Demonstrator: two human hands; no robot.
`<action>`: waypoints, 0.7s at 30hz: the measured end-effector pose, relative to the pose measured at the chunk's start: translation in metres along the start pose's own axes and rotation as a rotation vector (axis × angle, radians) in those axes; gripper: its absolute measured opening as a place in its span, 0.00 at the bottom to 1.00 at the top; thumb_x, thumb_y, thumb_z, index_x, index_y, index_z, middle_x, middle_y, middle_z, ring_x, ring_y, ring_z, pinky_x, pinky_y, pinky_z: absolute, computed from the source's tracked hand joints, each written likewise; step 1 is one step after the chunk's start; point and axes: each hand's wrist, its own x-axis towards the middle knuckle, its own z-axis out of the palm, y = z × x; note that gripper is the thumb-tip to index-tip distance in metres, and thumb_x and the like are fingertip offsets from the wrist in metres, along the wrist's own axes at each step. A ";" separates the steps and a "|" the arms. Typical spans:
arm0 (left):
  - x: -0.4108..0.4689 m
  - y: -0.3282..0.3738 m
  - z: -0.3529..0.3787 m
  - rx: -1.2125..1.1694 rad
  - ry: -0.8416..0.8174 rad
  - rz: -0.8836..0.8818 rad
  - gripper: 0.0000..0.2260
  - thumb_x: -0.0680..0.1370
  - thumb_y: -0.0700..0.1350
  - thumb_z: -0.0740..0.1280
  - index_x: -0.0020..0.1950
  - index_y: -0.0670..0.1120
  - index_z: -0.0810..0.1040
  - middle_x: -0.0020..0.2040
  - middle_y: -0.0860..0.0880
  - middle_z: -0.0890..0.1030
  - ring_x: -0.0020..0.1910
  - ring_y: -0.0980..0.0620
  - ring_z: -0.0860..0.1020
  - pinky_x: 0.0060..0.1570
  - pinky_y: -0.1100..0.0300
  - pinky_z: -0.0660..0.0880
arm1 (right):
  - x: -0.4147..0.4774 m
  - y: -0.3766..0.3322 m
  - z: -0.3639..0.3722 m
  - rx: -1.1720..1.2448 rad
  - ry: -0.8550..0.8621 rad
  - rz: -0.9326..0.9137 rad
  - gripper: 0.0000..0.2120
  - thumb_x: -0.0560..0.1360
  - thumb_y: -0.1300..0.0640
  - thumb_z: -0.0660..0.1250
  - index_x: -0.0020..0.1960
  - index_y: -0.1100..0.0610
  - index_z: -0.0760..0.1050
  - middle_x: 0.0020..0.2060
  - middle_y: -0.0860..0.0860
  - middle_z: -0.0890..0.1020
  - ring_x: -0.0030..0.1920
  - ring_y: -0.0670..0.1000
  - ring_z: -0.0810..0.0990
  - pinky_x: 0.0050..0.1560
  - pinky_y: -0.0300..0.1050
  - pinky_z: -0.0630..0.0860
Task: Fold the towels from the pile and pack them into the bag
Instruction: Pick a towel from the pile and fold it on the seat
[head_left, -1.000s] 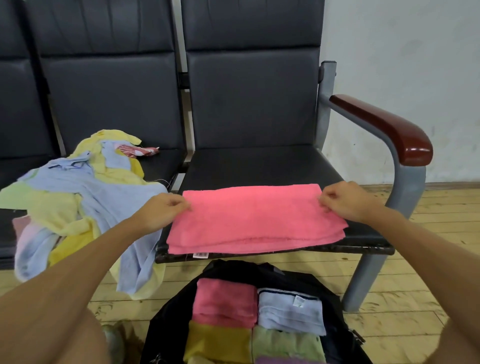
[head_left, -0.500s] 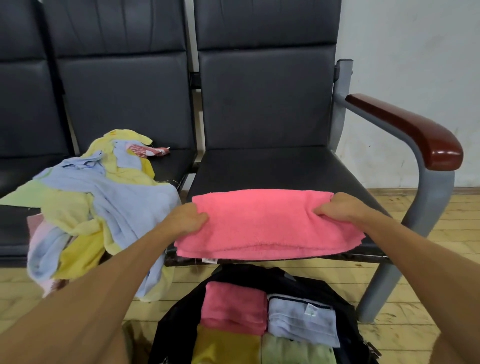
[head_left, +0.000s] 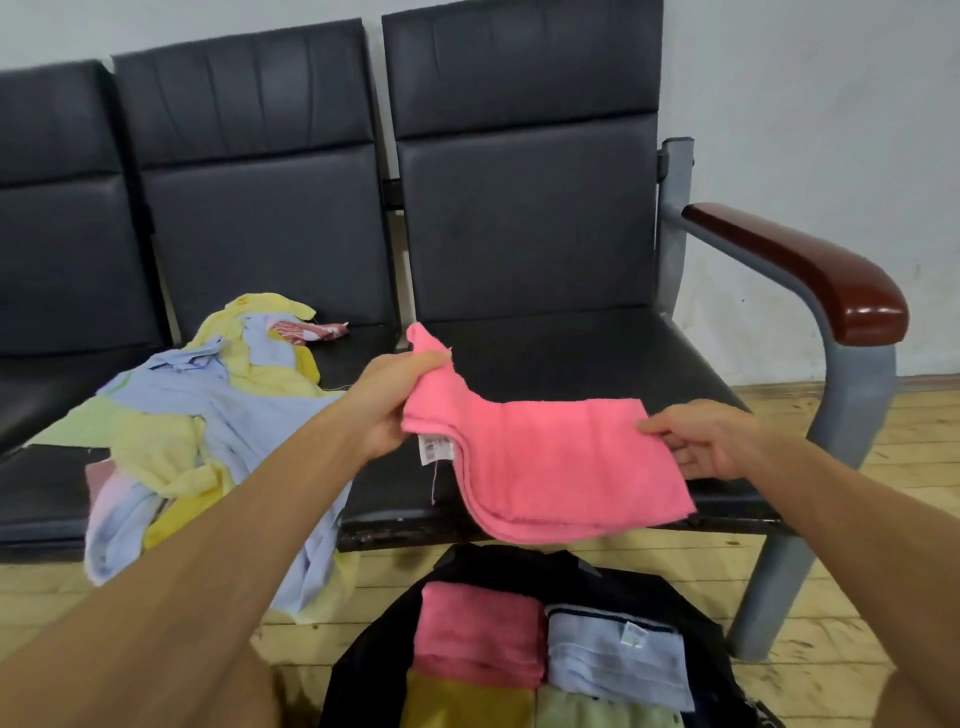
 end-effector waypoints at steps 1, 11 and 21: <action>0.002 0.003 0.012 0.020 -0.014 -0.001 0.07 0.78 0.41 0.67 0.51 0.38 0.78 0.42 0.40 0.82 0.35 0.47 0.82 0.33 0.57 0.80 | 0.000 0.001 -0.002 0.008 -0.009 0.003 0.15 0.78 0.61 0.67 0.63 0.64 0.73 0.56 0.60 0.80 0.46 0.56 0.80 0.41 0.50 0.78; 0.021 -0.030 0.140 0.444 -0.218 -0.042 0.10 0.75 0.41 0.69 0.52 0.35 0.80 0.43 0.40 0.79 0.37 0.47 0.79 0.39 0.57 0.76 | 0.004 0.009 -0.014 0.077 -0.084 -0.037 0.06 0.80 0.66 0.63 0.54 0.66 0.76 0.47 0.60 0.83 0.44 0.55 0.83 0.46 0.50 0.81; 0.018 -0.061 0.130 0.550 -0.289 0.105 0.09 0.79 0.37 0.60 0.58 0.46 0.74 0.45 0.44 0.80 0.40 0.48 0.82 0.42 0.57 0.81 | 0.000 0.009 -0.021 0.012 -0.084 -0.075 0.13 0.80 0.52 0.65 0.50 0.63 0.76 0.49 0.59 0.81 0.47 0.55 0.82 0.45 0.47 0.81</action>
